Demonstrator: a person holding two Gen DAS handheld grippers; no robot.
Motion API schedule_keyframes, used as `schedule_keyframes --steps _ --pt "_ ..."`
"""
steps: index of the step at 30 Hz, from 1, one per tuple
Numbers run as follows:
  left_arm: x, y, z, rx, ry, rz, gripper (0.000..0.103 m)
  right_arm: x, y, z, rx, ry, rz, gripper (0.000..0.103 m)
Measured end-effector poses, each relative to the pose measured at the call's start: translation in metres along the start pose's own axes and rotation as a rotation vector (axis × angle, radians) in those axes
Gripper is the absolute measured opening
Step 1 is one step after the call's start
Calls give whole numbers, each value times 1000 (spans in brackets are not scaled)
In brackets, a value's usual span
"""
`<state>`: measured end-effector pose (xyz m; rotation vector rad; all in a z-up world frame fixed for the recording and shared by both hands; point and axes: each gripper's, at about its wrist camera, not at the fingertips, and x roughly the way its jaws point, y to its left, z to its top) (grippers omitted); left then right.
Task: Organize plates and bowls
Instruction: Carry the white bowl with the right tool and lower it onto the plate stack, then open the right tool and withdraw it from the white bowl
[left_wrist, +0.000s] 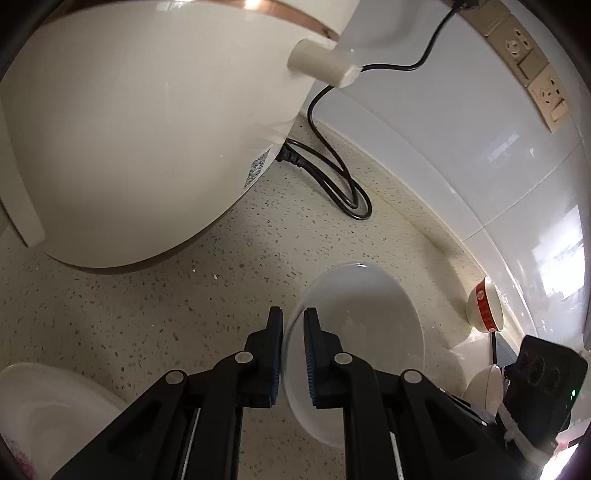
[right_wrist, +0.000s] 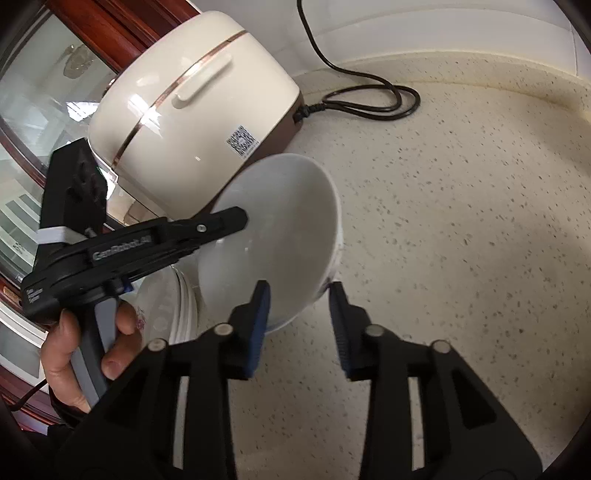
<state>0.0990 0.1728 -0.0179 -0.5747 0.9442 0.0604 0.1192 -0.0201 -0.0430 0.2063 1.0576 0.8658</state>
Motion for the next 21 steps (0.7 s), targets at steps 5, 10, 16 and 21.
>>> schedule_keyframes --steps 5,10,16,21 --pt "8 2 2 -5 6 -1 13 1 0 1 -4 -21 14 46" --pt "10 2 2 5 -1 28 33 -2 3 2 -34 -53 -16 46" --pt "-10 -10 -2 68 -97 66 56 -5 4 2 -56 -62 -68 56" --pt "-35 -33 -14 149 -238 148 61 -19 -2 4 -39 -94 -101 63"
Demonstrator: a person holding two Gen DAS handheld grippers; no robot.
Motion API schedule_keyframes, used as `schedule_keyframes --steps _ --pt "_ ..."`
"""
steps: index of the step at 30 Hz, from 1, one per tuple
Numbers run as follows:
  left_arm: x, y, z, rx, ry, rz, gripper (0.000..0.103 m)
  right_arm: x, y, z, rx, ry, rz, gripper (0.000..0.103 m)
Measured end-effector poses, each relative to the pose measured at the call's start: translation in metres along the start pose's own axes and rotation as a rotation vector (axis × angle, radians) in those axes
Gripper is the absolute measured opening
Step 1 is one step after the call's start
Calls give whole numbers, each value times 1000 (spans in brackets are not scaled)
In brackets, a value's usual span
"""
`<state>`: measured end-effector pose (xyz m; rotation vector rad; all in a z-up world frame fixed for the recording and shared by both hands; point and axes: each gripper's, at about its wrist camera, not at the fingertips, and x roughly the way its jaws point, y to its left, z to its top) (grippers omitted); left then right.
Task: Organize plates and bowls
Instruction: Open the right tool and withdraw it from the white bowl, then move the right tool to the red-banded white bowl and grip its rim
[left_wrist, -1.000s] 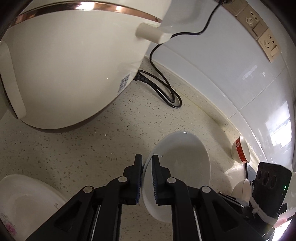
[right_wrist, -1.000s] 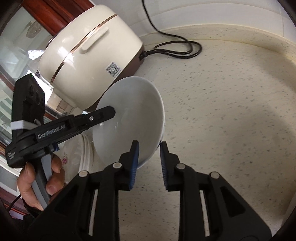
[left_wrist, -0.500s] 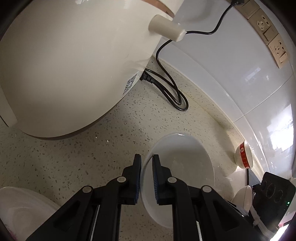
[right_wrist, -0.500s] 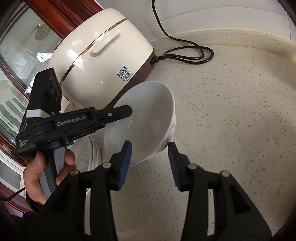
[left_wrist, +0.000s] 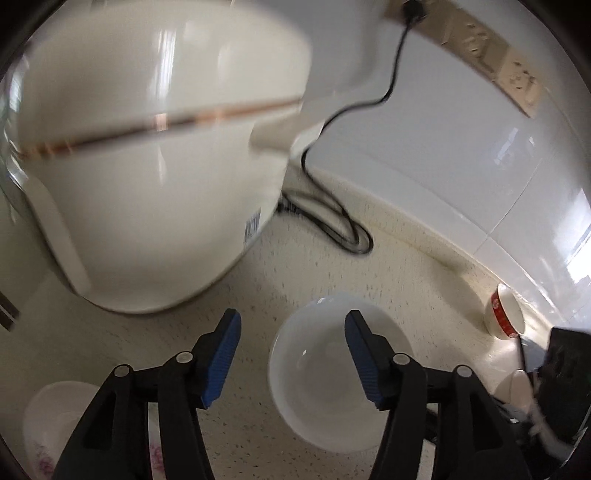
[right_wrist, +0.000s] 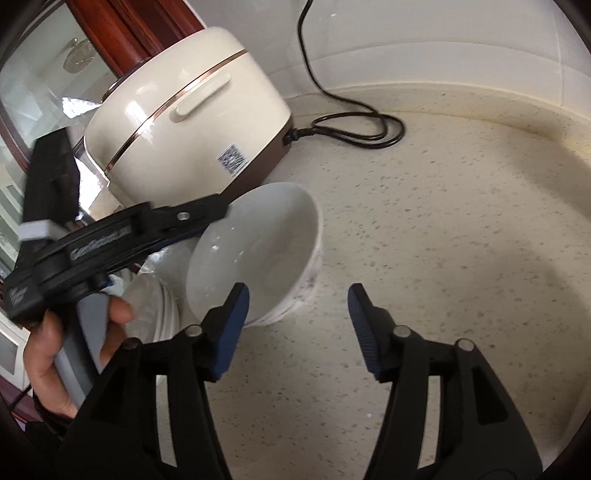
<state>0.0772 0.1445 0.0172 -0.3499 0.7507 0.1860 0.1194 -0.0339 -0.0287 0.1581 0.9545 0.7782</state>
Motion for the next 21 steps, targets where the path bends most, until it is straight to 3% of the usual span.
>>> schedule_keyframes --steps 5,9,13,21 --pt "-29 -32 0 106 -161 68 67 -31 -7 4 3 -104 -21 69" --pt "-41 -58 -2 183 -234 94 70 -60 -16 2 -3 -217 -147 70" --pt "-42 -76 -7 230 -250 96 70 -84 -22 7 -4 -297 -281 71" --pt "-42 -89 -11 259 -258 104 71 -106 -44 13 50 -336 -332 74"
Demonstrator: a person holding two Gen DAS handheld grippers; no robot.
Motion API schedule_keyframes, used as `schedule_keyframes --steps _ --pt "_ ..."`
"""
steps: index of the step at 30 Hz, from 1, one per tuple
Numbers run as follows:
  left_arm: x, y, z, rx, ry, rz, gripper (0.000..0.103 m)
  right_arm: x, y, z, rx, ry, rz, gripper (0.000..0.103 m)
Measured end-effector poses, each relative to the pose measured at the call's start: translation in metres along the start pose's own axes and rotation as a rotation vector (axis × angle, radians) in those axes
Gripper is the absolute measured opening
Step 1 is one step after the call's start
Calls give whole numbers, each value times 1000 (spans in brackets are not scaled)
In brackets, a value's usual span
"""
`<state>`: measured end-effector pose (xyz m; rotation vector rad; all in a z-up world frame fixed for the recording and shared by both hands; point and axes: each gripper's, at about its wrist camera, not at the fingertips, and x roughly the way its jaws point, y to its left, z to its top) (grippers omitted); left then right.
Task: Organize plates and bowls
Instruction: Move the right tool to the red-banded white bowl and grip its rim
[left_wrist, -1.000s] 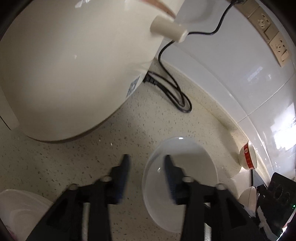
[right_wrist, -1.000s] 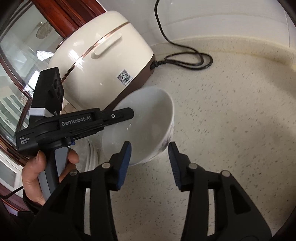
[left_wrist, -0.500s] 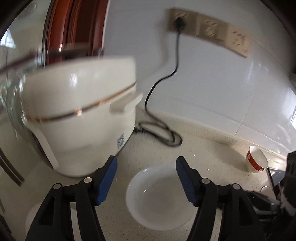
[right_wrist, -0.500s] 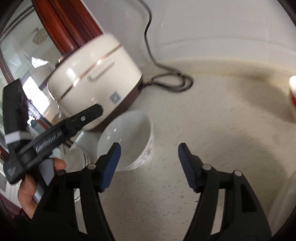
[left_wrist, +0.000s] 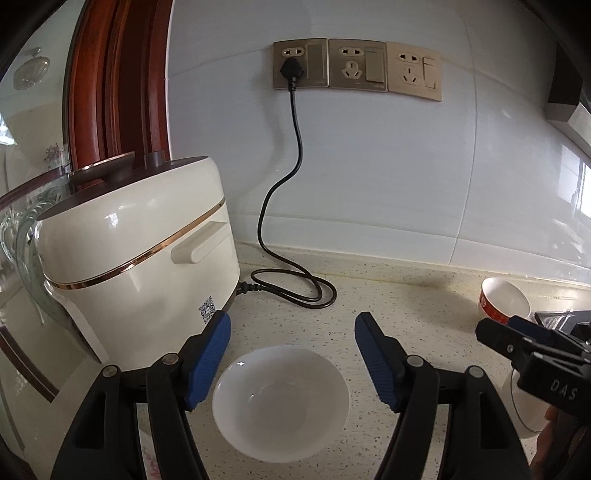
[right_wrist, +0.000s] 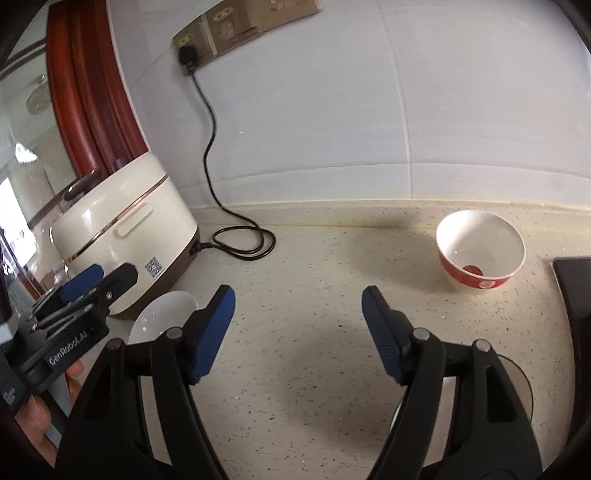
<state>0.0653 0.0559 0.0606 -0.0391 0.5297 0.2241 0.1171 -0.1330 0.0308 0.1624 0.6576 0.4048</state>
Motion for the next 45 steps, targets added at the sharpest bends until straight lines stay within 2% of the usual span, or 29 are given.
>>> schedule_keyframes --steps 17,20,25,27,29,31,34,37,38,41,43,45 --pt "-4 -15 -3 33 -13 6 71 -12 -15 1 16 -8 -31 74" --pt "-2 -18 -4 42 -11 2 72 -13 -16 2 1 -3 -70 74" --pt "5 -28 -4 47 12 -46 72 -23 -28 7 4 19 -112 74" --pt "8 -33 -3 39 40 -132 72 -25 -37 9 18 35 -122 74" --pt "15 -39 0 22 93 -288 72 -31 -52 11 51 58 -108 74" --pt "27 -46 1 -16 181 -470 72 -35 -67 14 76 89 -100 74" --pt "42 -59 -2 -92 294 -684 71 -41 -90 11 96 141 -107 74" --pt "57 -72 -10 -156 416 -815 67 -47 -116 5 129 200 -110 74" --pt "61 -77 -12 -164 447 -838 61 -50 -123 3 140 204 -122 74" --pt "74 -98 -26 -136 559 -889 48 -53 -140 -5 155 249 -135 74" --pt "75 -111 -37 -112 597 -917 47 -53 -149 -13 156 290 -162 74" --pt "78 -121 -45 -98 619 -937 47 -50 -153 -19 148 331 -155 73"
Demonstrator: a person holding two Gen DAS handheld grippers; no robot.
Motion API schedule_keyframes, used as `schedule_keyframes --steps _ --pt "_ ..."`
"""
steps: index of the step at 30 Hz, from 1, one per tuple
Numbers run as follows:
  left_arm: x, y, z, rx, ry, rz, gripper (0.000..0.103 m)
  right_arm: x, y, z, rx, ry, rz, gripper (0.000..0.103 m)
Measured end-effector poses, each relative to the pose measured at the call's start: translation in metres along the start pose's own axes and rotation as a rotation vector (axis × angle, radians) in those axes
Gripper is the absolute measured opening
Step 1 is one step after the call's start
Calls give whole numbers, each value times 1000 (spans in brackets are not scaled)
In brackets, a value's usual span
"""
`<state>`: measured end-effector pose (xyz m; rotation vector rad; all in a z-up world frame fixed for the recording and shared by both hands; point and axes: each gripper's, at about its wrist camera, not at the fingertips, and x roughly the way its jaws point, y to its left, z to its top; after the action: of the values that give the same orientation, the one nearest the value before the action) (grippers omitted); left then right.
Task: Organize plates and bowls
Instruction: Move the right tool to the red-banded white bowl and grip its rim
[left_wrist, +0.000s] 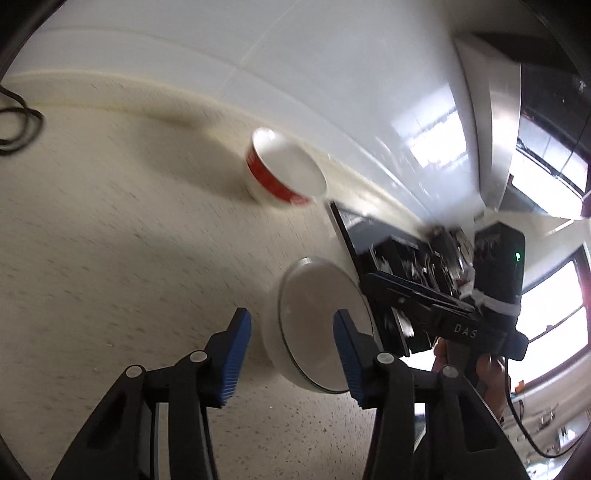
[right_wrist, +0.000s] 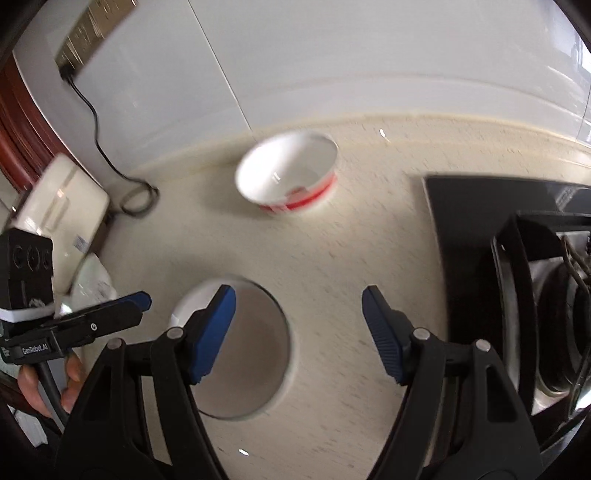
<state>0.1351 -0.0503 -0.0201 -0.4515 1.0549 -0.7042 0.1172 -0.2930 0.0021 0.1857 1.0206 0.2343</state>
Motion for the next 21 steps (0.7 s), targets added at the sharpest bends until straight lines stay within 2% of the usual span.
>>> schedule_keyframes --steps 4,7,10,13,15,18,21 --pt "13 3 -7 -14 40 18 47 7 -4 -8 -8 57 31 62" --pt "13 6 -8 -26 35 19 47 6 -4 -9 -13 57 45 61" --pt "-2 10 -4 -38 -34 49 47 -2 -13 -3 50 -8 42 61" --pt "-11 14 7 -92 -47 84 47 -6 -22 4 118 -82 80 62" --pt "-15 12 17 -134 -58 107 47 -3 -24 6 138 -105 64 62" --pt "-9 7 42 -148 -83 112 47 -2 -24 14 173 -140 29 62" --pt "9 10 65 -181 -80 153 47 -6 -33 22 293 -149 34 62"
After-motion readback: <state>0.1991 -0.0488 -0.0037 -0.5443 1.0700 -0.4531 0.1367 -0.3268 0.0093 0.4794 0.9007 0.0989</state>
